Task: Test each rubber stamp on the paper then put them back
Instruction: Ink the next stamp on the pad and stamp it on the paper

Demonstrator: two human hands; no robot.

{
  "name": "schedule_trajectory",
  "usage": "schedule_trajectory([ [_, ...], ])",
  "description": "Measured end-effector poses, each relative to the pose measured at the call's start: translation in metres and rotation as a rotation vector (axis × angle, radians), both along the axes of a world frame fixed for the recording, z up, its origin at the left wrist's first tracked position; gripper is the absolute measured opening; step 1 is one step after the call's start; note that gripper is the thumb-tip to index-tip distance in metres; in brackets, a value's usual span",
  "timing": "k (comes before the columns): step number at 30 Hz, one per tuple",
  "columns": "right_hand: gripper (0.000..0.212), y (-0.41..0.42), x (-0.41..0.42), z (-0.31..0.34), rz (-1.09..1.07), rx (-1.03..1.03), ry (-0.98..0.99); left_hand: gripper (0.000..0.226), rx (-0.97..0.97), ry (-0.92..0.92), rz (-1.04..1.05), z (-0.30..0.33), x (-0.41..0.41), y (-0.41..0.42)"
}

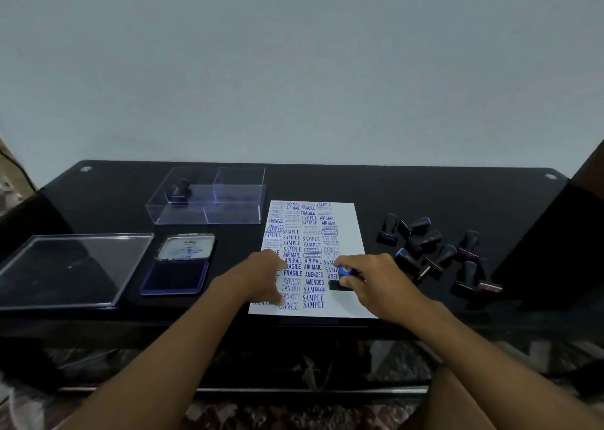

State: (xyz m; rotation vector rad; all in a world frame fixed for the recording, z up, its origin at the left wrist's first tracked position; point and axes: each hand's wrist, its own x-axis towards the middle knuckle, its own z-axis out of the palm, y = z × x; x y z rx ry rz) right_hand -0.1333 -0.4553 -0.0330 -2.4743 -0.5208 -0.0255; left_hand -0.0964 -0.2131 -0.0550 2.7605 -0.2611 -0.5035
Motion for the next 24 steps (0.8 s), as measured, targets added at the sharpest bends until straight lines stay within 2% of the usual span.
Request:
schedule_trajectory([
  [7,0.008,0.003,0.001,-0.004,0.016,-0.002,-0.009,0.087,-0.008,-0.003,0.001,-0.001,0.000,0.001],
  [15,0.017,0.003,0.003,-0.009,-0.004,0.018,0.036,0.087,-0.012,0.000,-0.010,-0.001,-0.001,0.001],
  [19,0.008,0.005,0.001,-0.011,0.010,0.019,-0.010,0.085,-0.010,-0.021,-0.035,0.001,-0.003,0.001],
  [24,0.006,0.005,-0.008,-0.014,0.062,-0.011,-0.052,0.085,-0.008,-0.022,-0.048,0.000,-0.003,0.000],
])
